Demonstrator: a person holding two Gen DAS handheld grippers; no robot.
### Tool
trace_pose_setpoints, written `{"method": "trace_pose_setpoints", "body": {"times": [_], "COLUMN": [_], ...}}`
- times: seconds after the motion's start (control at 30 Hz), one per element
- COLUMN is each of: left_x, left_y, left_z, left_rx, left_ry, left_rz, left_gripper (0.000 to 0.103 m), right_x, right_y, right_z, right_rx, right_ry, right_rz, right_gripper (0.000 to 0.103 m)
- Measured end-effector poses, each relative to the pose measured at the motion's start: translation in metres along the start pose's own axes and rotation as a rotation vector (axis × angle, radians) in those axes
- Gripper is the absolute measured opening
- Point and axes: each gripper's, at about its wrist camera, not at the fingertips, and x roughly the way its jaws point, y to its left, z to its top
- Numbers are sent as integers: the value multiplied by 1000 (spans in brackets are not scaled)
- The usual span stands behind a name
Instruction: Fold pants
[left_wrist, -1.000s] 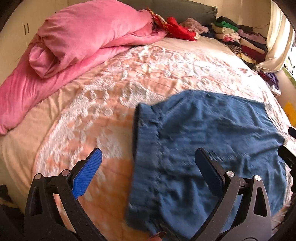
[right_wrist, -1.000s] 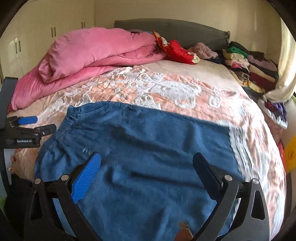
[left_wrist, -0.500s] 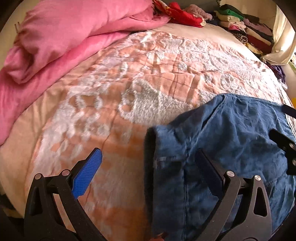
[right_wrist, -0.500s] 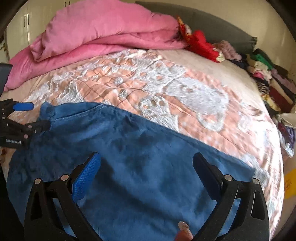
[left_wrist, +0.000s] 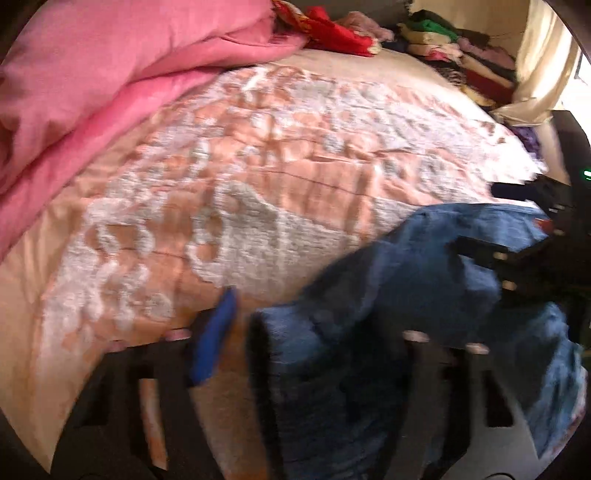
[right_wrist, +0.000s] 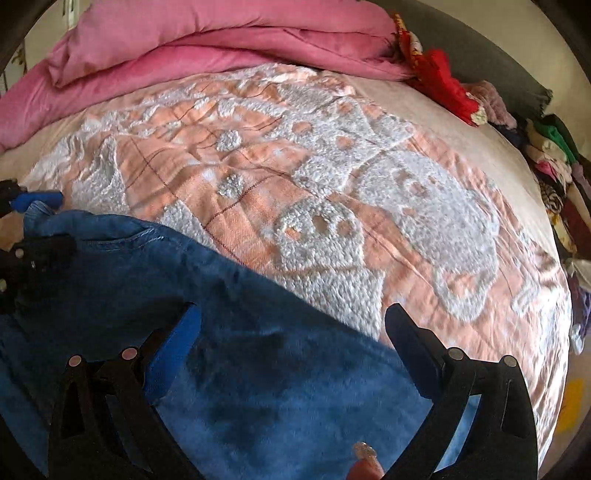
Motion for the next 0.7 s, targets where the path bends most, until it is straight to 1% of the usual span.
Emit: {"method": "trace_pose_setpoints", "body": {"times": [0.03,0.07,0.13,0.2,0.23,0.27,0.33,0.4,0.43,0.47,0.5,0.53,0.57,0.7], "left_x": [-1,-4,-10,-20,-24,-31,-38,-44,-47,-49,-51,-52,-54,-62], "left_y": [-2,-7,-14,-17,-17,-17,-16,-16,-17,-17,-18,-18,-18,-16], "left_z": [0,-2,-6,-8,-8,-9,-11,-12,-13,-14,-15,-16,-17,-22], "left_rx": [9,38,66,70,69,63,53,46,45,43,42,44,45,39], "left_ry": [-8,-29,-56,-84,-100,-123,-139,-155,-160,-166,-170,-174,-176,-185], "left_rz": [7,30,41,32,31,23,8,-1,-3,-4,-4,-1,5,23], "left_gripper": [40,37,30,27,27,27,27,27,27,27,27,27,27,27], "right_x": [2,3,4,3,2,1,-3,-7,-9,-11,-14,-18,-22,-47], "right_y": [-1,-1,0,3,5,7,12,19,23,26,29,32,34,41], "right_z": [1,3,5,6,5,5,1,-4,-6,-9,-11,-14,-16,-30], "right_rx": [3,5,-8,-36,-52,-63,-74,-95,-104,-113,-118,-118,-114,-79], "right_ry": [4,5,-2,-16,-25,-33,-50,-70,-77,-85,-91,-94,-93,-120], "right_rz": [10,20,26,26,26,34,68,74,78,89,104,125,137,144], "right_gripper": [99,99,98,98,95,86,74,64,54,40,34,20,13,11]}}
